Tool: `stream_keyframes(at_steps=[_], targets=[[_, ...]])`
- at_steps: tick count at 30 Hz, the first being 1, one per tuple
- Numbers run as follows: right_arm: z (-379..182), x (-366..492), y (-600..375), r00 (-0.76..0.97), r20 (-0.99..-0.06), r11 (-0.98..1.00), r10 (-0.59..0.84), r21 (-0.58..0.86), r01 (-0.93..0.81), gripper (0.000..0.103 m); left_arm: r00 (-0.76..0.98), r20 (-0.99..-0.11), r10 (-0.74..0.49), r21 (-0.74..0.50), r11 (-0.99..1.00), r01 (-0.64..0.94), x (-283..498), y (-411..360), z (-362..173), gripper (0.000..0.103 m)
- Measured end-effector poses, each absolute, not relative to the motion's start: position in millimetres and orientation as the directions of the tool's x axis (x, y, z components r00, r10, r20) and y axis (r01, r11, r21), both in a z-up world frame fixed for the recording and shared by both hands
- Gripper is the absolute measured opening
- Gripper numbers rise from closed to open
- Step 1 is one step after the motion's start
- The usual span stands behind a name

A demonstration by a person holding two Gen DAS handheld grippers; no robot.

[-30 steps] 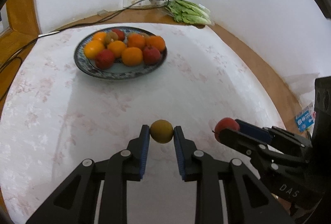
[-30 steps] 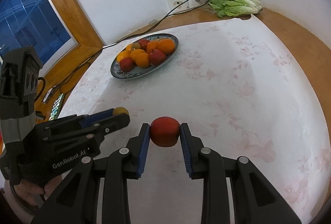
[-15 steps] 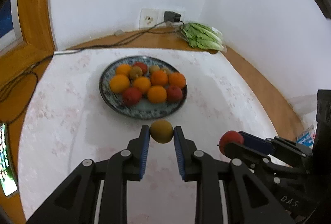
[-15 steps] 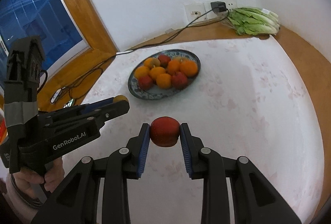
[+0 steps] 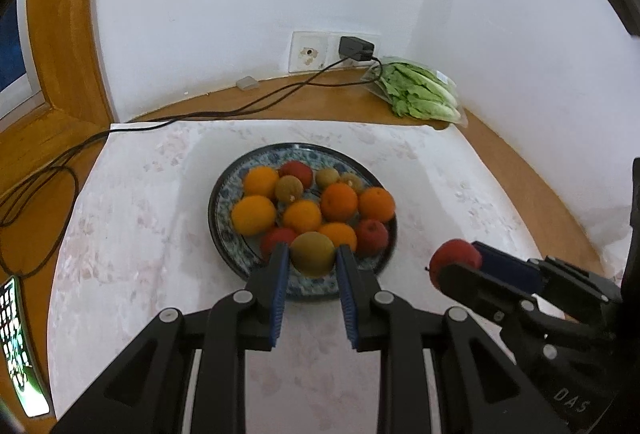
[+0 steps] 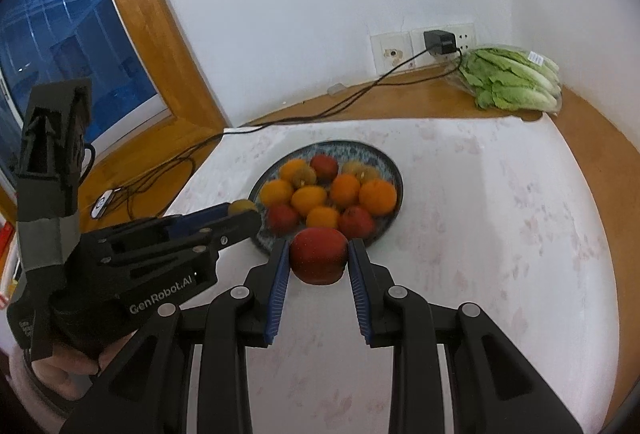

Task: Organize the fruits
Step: 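Carry the held pear and apple over the plate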

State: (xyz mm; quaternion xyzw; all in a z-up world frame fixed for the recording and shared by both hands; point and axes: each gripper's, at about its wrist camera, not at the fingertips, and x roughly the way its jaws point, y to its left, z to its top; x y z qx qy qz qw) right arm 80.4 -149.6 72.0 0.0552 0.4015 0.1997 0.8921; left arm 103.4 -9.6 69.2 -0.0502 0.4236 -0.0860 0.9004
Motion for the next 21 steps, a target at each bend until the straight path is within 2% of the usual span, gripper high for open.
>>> stream_keyframes(at_steps=[7,13,21], targets=[[60,111,-142,0.603,-0.681,0.908,0.416,0.267,-0.324,0.031,0.644,-0.748,-0.159,-0.120,0.987,0.104,127,-10,55,0.025],[45,135,-137,0.588,-0.687,0.904,0.427,0.295,-0.311,0.031,0.635,-0.755,-0.162,-0.143,0.986,0.081,143,-5,40,0.025],[35,149,-130,0.597,-0.694,0.913,0.402,0.253,-0.321,0.031,0.634,-0.756,-0.163,-0.152,0.986,0.072,153,0,30,0.025]])
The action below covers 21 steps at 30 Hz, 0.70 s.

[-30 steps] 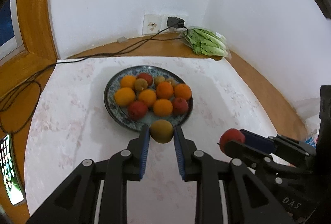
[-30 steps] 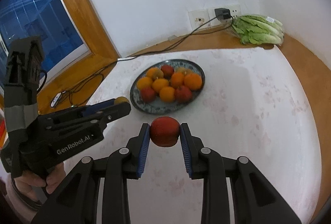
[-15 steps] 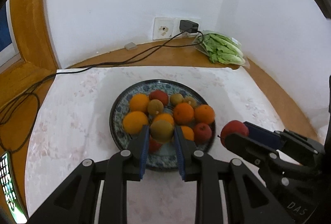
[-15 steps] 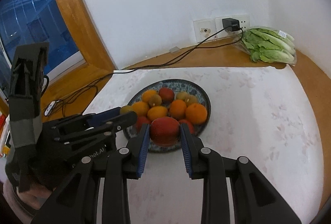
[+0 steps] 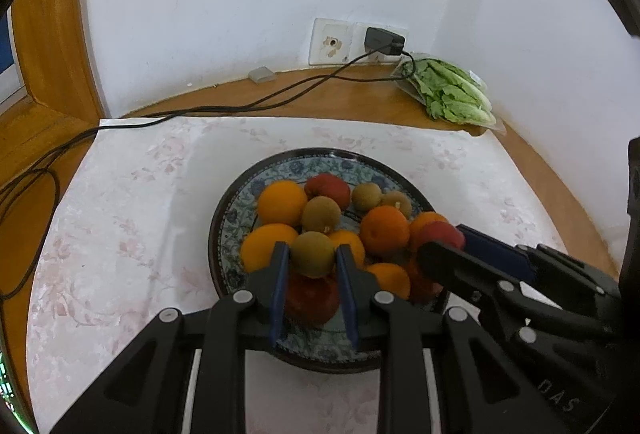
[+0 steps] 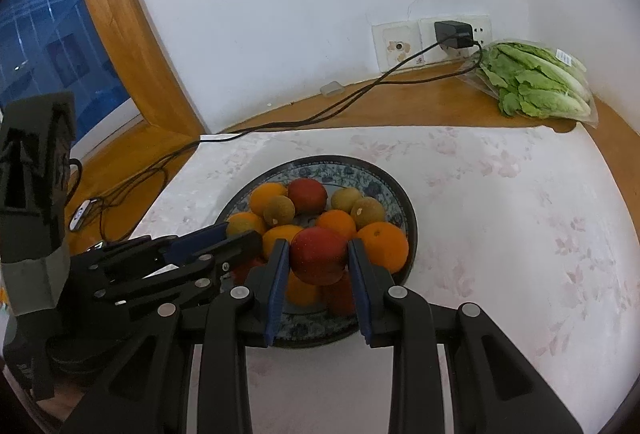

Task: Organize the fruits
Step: 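Carry the held pear and apple over the plate, then open both tools to release the pear and apple onto the plate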

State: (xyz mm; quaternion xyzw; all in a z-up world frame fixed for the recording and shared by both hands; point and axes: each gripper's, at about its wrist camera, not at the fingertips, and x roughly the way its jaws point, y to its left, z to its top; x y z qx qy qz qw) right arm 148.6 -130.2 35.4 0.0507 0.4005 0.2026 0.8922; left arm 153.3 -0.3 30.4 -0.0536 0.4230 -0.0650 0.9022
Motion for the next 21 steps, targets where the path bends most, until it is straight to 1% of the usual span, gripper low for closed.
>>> stream_keyframes(at_steps=[11,13,15,18,21], targets=[[32.7,152.6,-129.0,0.606,-0.682,0.910,0.410,0.254,-0.329,0.031,0.638,-0.746,-0.189,-0.171,0.981,0.090,155.5,3.8,29.7,0.025],[32.3,153.1,-129.5,0.605,-0.682,0.909,0.411,0.256,-0.329,0.032,0.638,-0.748,-0.185,-0.168,0.982,0.087,155.4,4.4,29.9,0.026],[32.3,153.3,-130.2,0.605,-0.683,0.910,0.409,0.255,-0.327,0.033,0.637,-0.749,-0.183,-0.169,0.982,0.083,156.2,5.4,30.2,0.031],[32.0,154.5,-132.0,0.606,-0.683,0.911,0.408,0.260,-0.321,0.038,0.635,-0.751,-0.179,-0.173,0.982,0.073,155.7,8.6,30.4,0.037],[32.2,154.3,-132.0,0.604,-0.682,0.909,0.412,0.263,-0.323,0.039,0.634,-0.753,-0.179,-0.173,0.982,0.073,154.7,10.1,30.9,0.037]])
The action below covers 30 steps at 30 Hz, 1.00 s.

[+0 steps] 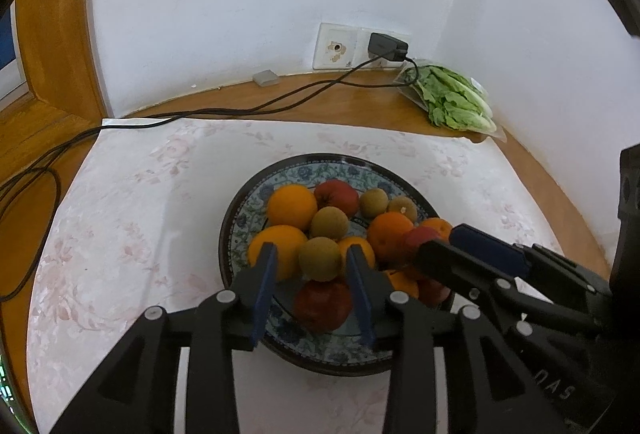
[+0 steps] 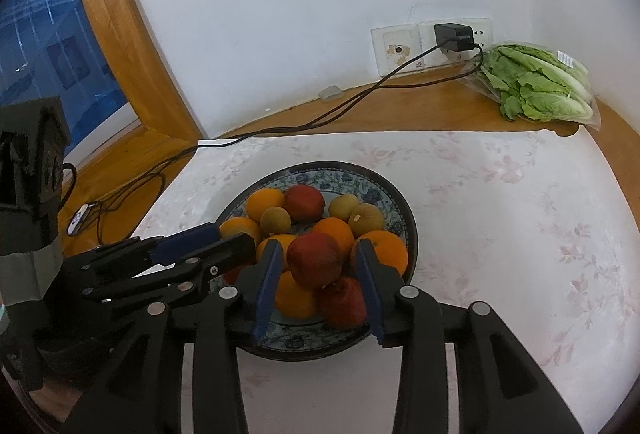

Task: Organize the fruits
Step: 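Open both tools to release the pear and apple onto the plate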

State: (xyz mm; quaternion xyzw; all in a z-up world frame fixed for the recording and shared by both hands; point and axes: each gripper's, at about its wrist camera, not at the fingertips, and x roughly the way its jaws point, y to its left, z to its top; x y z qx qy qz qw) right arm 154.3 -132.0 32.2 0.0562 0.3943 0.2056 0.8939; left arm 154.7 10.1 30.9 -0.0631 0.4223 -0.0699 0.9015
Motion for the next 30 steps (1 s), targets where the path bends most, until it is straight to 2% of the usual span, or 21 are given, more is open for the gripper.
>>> stream_keyframes(at_steps=[4,19,30], targets=[[34,151,-132,0.604,-0.681,0.908,0.414,0.264,-0.324,0.039,0.630,-0.755,-0.179,-0.168,0.983,0.078,151,9,34,0.038],[48,113,-140,0.616,-0.673,0.910,0.409,0.257,-0.324,0.049,0.622,-0.767,-0.156,-0.149,0.987,0.063,115,9,45,0.059],[33,88,-148,0.606,-0.703,0.926,0.371,0.232,-0.298,0.055,0.618,-0.781,-0.089,-0.095,0.995,0.025,84,5,35,0.074]])
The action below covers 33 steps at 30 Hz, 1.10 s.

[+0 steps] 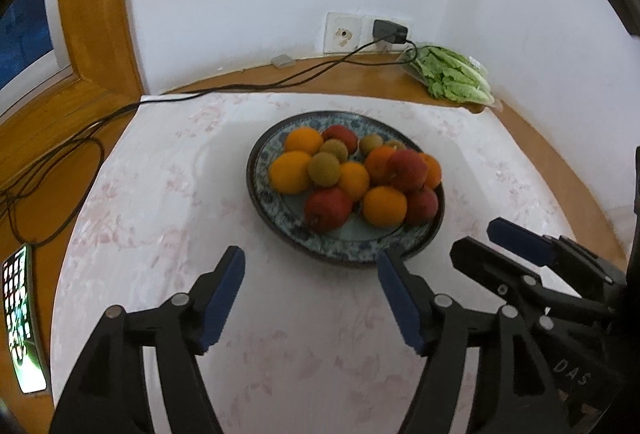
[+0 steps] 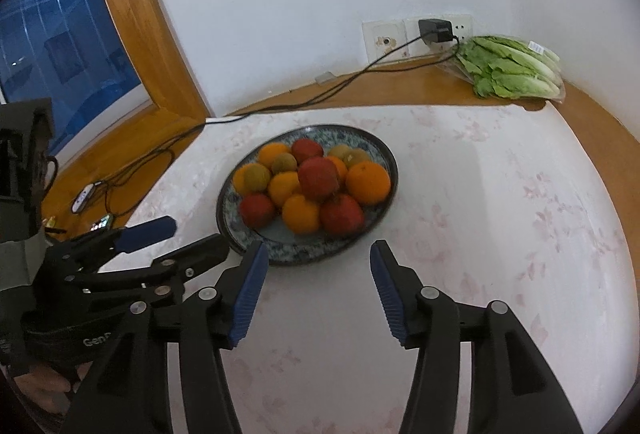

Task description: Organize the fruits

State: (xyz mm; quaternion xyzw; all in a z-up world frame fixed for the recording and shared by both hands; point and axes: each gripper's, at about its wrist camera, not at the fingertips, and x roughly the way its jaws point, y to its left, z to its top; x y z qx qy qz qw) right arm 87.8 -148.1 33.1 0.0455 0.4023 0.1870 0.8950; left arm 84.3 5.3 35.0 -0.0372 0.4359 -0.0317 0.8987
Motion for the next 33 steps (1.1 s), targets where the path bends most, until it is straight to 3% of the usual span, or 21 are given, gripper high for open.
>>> stream_keyframes(at_steps=[17,26,33], targets=[[-2,91,-145,0.579,-0.773,0.960,0.260,0.140,-0.243,0.058,0.550,-0.835,0.007,-0.023,0.999,-0.048,90,5,-5,0.082],[-7,94,-148,0.585,-0.778,0.969,0.226,0.118,-0.218,0.059,0.569,-0.822,0.036,0.003,0.998,-0.059,92,2,-10,0.091],[-8,94,-148,0.586,-0.778,0.969,0.226,0.118,-0.218,0.059,0.581,-0.813,0.041,0.003,0.998,-0.065,91,3,-11,0.091]])
